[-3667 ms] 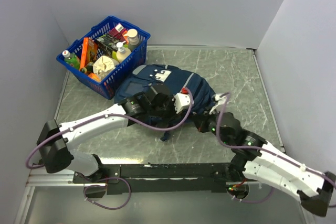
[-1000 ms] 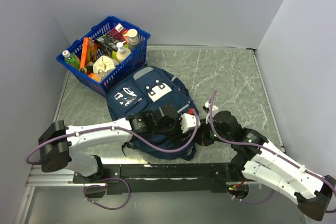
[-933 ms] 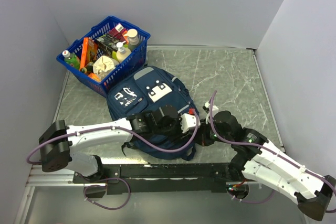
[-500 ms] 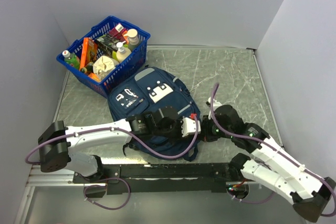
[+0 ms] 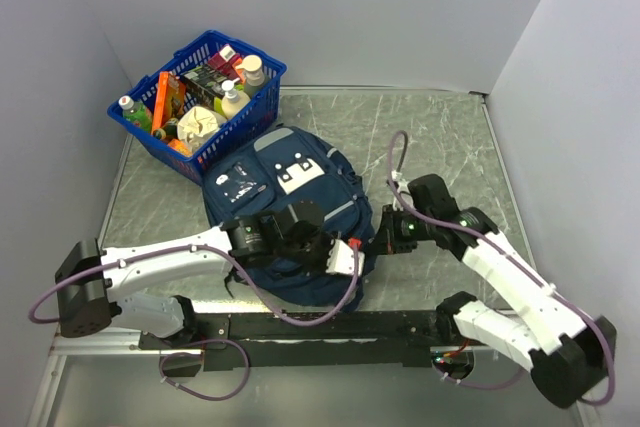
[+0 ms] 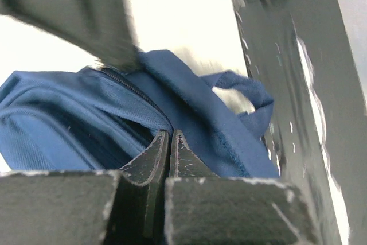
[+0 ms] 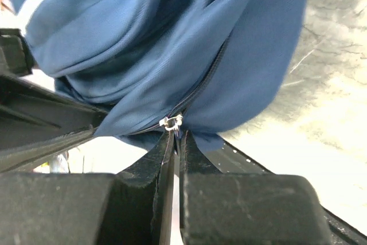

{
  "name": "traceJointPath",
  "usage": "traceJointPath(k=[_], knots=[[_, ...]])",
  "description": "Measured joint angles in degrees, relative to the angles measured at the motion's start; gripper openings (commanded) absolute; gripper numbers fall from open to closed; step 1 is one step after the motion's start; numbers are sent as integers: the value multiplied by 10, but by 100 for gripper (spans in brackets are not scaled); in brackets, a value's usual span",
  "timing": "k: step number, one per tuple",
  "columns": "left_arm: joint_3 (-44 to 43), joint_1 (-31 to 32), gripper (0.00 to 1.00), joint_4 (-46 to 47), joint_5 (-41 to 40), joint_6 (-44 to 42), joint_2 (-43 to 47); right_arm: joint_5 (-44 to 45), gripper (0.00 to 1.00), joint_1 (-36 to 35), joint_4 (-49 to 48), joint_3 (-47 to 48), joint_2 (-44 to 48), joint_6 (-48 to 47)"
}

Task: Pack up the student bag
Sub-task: Place the student bag at the center of the board.

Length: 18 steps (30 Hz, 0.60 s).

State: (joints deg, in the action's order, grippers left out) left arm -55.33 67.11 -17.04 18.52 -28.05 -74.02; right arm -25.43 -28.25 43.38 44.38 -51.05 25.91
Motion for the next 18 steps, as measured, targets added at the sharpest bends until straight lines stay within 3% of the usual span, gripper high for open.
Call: traceJointPath(k=[5, 14, 18], knots=[[-30, -3, 1, -137, 54, -107, 8, 19, 0, 37, -10, 18, -71, -34], [-169, -4, 1, -393, 99, -303, 10, -2, 0, 65, -69, 18, -85, -50], [-218, -1, 1, -483, 110, -342, 6, 3, 0, 72, -117, 18, -133, -66]])
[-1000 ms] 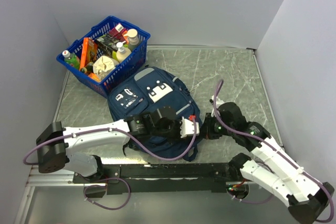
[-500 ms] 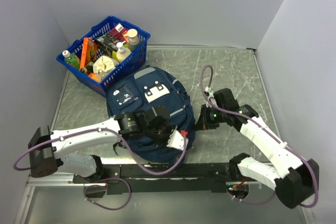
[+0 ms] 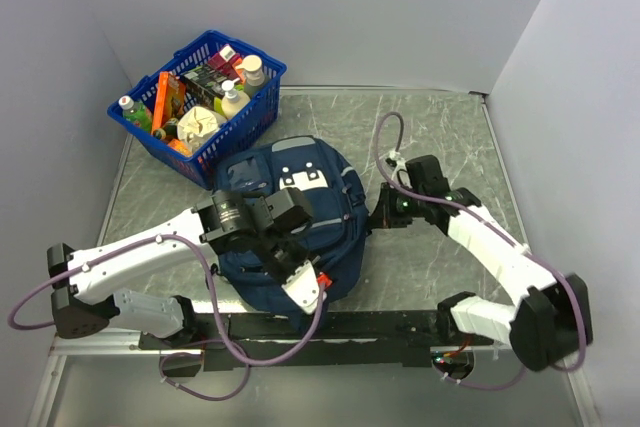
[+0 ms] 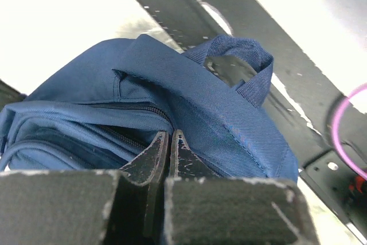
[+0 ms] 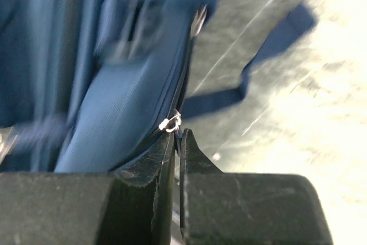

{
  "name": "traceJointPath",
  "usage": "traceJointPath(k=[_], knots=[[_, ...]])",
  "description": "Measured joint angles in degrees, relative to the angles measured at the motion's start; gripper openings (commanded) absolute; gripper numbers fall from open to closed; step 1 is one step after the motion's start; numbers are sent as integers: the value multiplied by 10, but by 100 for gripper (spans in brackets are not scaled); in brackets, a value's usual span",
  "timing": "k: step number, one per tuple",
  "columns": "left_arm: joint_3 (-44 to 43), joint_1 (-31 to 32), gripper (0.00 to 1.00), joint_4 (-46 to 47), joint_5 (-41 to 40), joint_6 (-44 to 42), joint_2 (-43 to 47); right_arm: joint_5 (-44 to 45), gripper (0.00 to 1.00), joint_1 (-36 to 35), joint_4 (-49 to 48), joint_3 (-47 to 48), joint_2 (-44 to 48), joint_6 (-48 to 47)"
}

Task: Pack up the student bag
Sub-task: Place the student bag at the center of the board.

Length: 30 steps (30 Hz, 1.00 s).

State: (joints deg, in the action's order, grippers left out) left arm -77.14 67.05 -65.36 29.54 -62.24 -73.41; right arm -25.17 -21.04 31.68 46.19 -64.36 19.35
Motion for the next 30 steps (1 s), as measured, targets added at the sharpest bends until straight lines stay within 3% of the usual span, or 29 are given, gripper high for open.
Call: traceJointPath(k=[7, 10, 11, 12, 14, 16, 17, 18, 23, 24, 25, 30], knots=[[-3, 26, 1, -30, -9, -10, 0, 26, 0, 2, -30, 31, -110, -4], [0, 29, 2, -6, -25, 4, -2, 46, 0, 2, -30, 44, -115, 4], [4, 30, 9, 10, -31, 21, -2, 57, 0, 2, -30, 51, -115, 8], [9, 32, 44, 27, -37, 35, -2, 69, 0, 2, -31, 59, -115, 13], [19, 35, 68, 68, -53, 64, -2, 93, 0, 7, -30, 80, -118, 23], [19, 42, 75, 92, -54, 103, -2, 129, 0, 24, -30, 111, -129, 33], [16, 47, 92, 107, -57, 122, -2, 147, 0, 38, -28, 130, -139, 36], [8, 51, 99, 119, -62, 136, -6, 163, 5, 51, -22, 145, -148, 38], [-109, 40, 96, 174, -104, 220, -62, 271, 56, 118, 42, 256, -211, 32], [-131, 29, 97, 189, -108, 237, -72, 288, 85, 127, 49, 271, -216, 37], [-147, 12, 96, 203, -110, 256, -79, 298, 100, 135, 51, 285, -219, 40], [-161, -104, 96, 250, -116, 334, -79, 287, 100, 121, 41, 300, -210, 55]])
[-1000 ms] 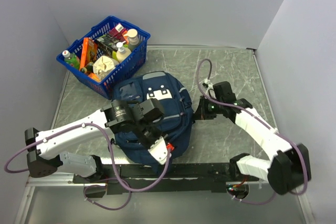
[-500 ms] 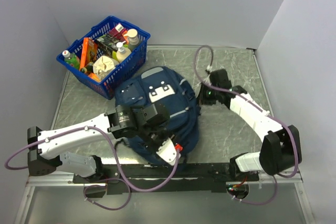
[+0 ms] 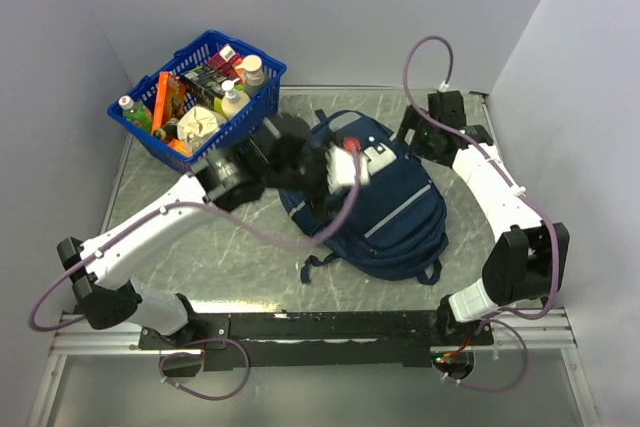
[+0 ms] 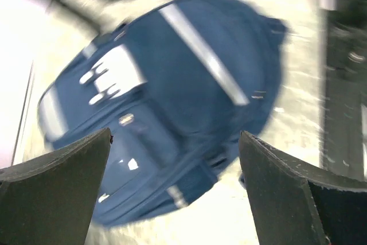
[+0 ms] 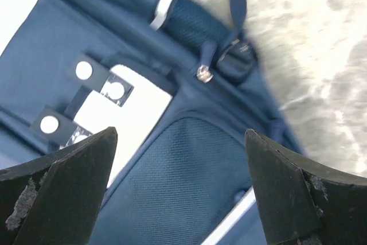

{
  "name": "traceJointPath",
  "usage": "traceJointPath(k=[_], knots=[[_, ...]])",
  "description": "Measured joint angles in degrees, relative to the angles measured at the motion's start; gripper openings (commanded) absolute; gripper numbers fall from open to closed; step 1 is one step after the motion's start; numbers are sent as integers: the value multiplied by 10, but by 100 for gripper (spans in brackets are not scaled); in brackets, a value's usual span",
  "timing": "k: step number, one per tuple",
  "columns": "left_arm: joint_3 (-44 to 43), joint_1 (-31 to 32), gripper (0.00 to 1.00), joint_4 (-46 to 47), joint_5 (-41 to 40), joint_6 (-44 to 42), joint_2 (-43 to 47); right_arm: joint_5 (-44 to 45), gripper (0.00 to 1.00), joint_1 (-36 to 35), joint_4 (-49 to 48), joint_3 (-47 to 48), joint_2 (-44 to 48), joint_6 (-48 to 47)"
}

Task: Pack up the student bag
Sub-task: Place the student bag at the center of the board, then reset both arms

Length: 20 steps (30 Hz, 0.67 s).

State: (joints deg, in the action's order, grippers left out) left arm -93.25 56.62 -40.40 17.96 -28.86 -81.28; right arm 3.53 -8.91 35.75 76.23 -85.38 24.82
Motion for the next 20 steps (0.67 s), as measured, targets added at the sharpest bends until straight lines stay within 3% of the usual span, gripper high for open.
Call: traceJointPath(k=[6, 10, 16, 20], knots=[[8, -146, 97, 26, 2, 75, 0, -16, 100, -60, -5, -71, 53, 3], [10, -217, 96, 30, 6, 122, 0, -23, 100, -144, -7, -110, 134, -7], [51, -288, 96, 51, 6, 173, 6, -76, 100, -174, -28, -133, 223, 3], [129, -316, 96, 82, 7, 200, 44, -94, 100, -174, -56, -192, 264, 4]])
